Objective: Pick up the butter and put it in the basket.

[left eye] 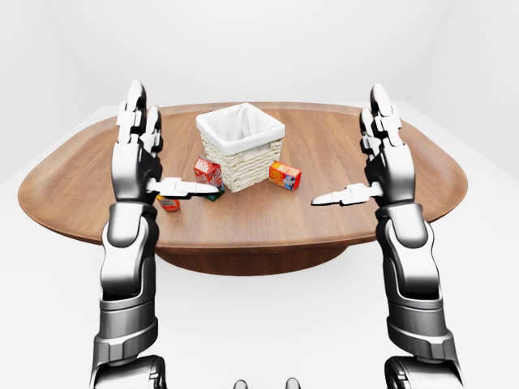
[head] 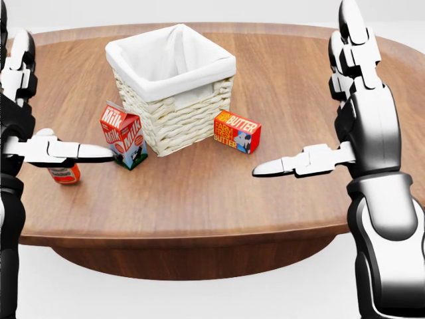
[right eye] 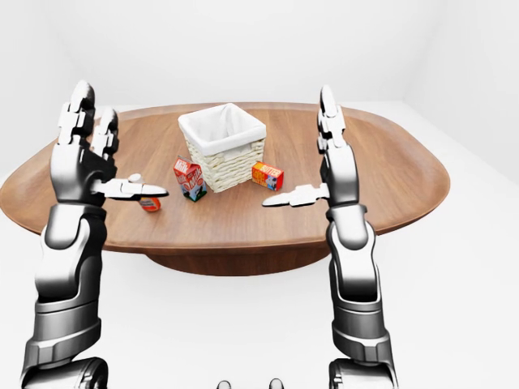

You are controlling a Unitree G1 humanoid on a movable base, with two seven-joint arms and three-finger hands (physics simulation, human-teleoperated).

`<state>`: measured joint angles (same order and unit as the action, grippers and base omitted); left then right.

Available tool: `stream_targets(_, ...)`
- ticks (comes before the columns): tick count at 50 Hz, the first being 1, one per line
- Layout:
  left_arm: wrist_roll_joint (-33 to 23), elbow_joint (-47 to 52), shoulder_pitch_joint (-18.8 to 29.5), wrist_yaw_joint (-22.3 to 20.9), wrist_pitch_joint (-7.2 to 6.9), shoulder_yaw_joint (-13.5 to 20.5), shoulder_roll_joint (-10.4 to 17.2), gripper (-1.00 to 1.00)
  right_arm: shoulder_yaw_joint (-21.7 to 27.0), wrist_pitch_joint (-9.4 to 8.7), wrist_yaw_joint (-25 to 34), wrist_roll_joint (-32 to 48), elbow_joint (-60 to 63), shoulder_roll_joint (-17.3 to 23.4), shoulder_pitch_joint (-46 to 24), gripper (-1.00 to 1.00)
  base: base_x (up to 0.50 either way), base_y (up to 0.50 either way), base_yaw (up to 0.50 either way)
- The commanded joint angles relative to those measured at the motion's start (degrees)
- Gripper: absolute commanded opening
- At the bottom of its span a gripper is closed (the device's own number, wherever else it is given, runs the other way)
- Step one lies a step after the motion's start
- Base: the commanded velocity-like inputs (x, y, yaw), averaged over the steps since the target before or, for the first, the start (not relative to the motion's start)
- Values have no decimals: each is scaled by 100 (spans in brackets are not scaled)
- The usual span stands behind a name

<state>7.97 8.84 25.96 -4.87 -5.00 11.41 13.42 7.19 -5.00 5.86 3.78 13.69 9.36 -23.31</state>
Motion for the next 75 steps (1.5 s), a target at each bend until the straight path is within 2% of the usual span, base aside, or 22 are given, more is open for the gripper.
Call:
stream_targets(1,165,246,235,69,0,134,207,100,55,0,44,7,198,73,-204,100,0,0,0)
stream_targets(18,231,365,260,134,0,170,267,100,105,0,-73,70,-45,92,-166,100,0,48,0)
stream_targets(19,226,357,267,136,0,165,267,100,76,0,-234,242,-183,120,-190,100,0,5,0)
stream_targets(36,285,424,296,165,0,151,260,100,25,0,-116,188,40,90,-192,100,1,0,0)
stream_targets(75,11,3,150,57,0,46,122,100,136,0,-45,85,-14,126,-144,100,28,0,0)
